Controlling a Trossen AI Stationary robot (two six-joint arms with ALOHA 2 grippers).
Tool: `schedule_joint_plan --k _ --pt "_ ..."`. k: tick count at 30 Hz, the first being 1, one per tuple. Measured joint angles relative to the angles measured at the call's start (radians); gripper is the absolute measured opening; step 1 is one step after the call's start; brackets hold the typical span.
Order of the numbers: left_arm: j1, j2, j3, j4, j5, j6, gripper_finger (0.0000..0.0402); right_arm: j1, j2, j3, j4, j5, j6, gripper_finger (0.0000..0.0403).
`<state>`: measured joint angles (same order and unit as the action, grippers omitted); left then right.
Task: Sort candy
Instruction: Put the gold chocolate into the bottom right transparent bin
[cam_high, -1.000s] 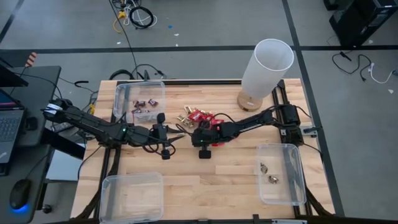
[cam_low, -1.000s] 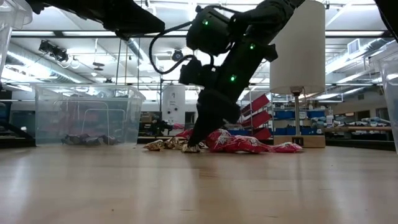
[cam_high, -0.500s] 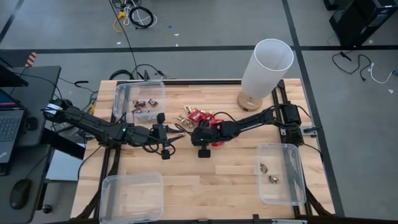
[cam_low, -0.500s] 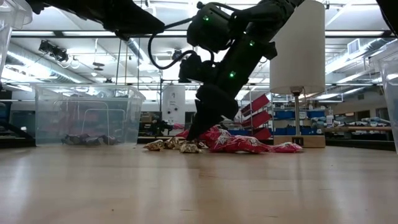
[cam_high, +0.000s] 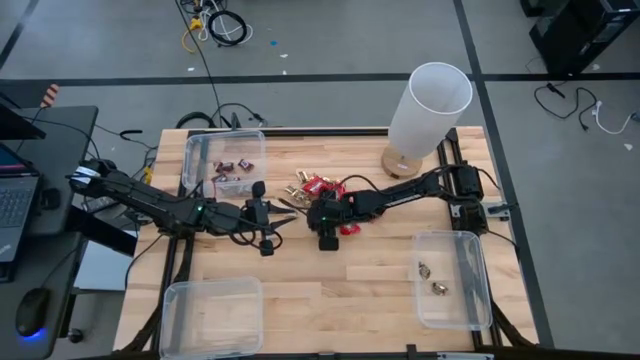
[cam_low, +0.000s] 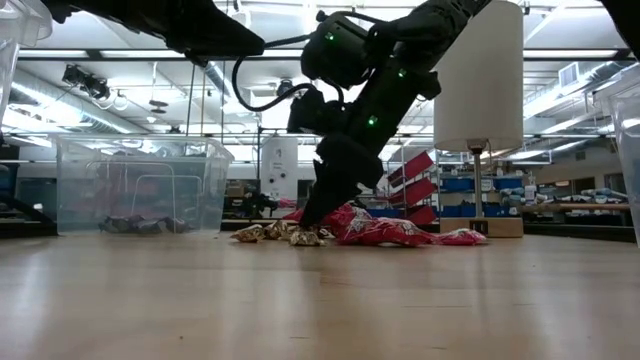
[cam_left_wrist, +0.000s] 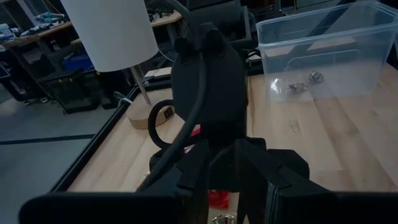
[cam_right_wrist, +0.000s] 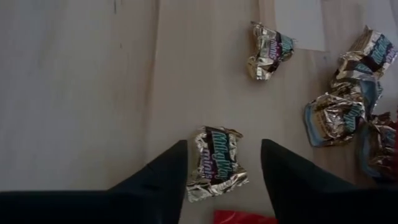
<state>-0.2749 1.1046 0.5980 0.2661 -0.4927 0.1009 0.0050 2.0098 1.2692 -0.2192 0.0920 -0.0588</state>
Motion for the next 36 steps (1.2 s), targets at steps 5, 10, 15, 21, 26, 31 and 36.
schedule_joint_plan --k 5,10,15,21,26,31,36 --pt "0.000 0.000 0.000 0.000 0.000 0.005 0.0082 -0.011 0.000 -0.024 0.025 0.000 -0.021 0.0219" --pt "0.000 0.000 0.000 0.001 0.001 0.006 0.0082 -0.014 0.000 -0.082 0.102 -0.007 -0.015 0.0220" --pt "0.000 0.000 0.000 0.001 0.001 0.007 0.0082 -0.014 -0.001 -0.124 0.154 -0.009 0.004 0.0208" --pt "0.000 0.000 0.000 0.002 0.001 0.007 0.0082 -0.013 -0.003 -0.146 0.185 -0.012 0.007 0.0170" --pt "0.000 0.000 0.000 0.002 0.007 0.007 0.0082 -0.012 -0.003 -0.147 0.189 -0.015 -0.002 0.0115" --pt "0.000 0.000 0.000 0.002 0.007 0.007 0.0082 -0.012 -0.003 -0.148 0.189 -0.015 -0.016 0.0066" --pt "0.000 0.000 0.000 0.002 0.006 0.007 0.0082 -0.013 -0.002 -0.148 0.192 -0.015 -0.016 0.0053"
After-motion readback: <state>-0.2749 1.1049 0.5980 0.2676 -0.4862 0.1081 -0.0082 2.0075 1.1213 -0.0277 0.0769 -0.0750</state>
